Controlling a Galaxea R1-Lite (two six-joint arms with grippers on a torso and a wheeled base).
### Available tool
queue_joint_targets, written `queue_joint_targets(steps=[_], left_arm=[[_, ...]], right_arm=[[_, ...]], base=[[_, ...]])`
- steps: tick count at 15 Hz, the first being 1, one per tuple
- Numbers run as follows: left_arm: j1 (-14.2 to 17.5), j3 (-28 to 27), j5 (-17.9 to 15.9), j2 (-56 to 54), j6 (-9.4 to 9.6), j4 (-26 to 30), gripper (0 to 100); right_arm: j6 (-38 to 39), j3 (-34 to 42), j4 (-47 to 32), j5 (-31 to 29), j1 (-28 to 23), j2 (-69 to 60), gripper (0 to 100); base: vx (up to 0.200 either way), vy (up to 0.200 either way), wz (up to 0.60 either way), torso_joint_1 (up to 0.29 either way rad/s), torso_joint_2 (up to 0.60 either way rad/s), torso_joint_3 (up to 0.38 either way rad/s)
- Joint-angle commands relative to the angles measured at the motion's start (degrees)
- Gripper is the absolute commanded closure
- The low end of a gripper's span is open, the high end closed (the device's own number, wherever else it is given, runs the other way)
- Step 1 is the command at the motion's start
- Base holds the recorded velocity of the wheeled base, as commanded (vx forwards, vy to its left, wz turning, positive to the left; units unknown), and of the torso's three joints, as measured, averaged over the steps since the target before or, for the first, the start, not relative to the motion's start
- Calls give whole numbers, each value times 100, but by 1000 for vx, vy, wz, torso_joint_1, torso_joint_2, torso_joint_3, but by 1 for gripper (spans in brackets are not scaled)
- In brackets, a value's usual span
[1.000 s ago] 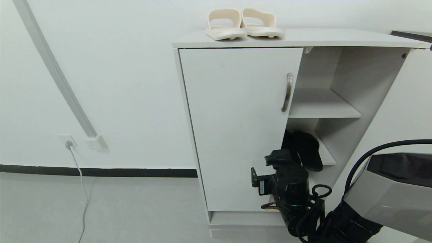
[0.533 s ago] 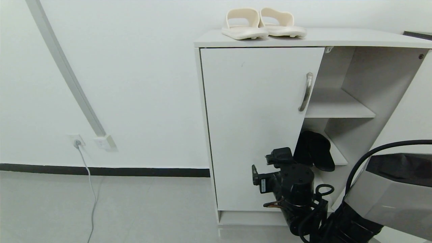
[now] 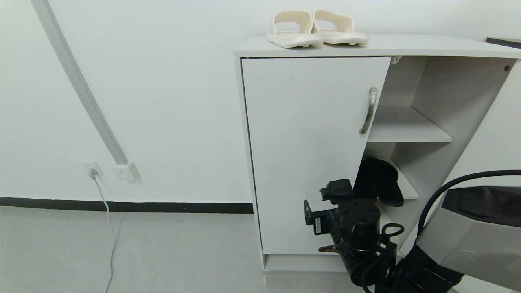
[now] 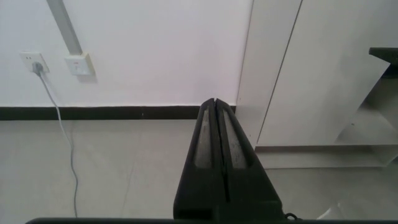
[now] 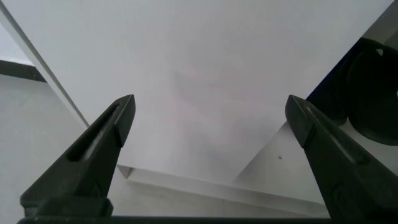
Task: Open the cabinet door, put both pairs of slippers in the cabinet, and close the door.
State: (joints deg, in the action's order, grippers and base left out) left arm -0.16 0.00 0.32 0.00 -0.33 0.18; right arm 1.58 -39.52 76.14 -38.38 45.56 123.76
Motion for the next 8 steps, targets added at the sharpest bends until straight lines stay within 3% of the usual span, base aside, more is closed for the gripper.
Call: queue_joint_targets(steps=[1,4,8], left_arm=[[-2,0,3,9,-2,-1,100],[-2,0,3,9,-2,-1,100],[-2,0,3,9,-2,-1,100]], right_arm=[[-9,-3,6,-3,6,8,0],[-9,-3,-3,-3,6,17,0],[-9,-3,6,-3,6,-1,0]], base=[[0,0,0,0,0,0],[0,0,0,4,-180,-289],[0,0,0,56,-482,-362]])
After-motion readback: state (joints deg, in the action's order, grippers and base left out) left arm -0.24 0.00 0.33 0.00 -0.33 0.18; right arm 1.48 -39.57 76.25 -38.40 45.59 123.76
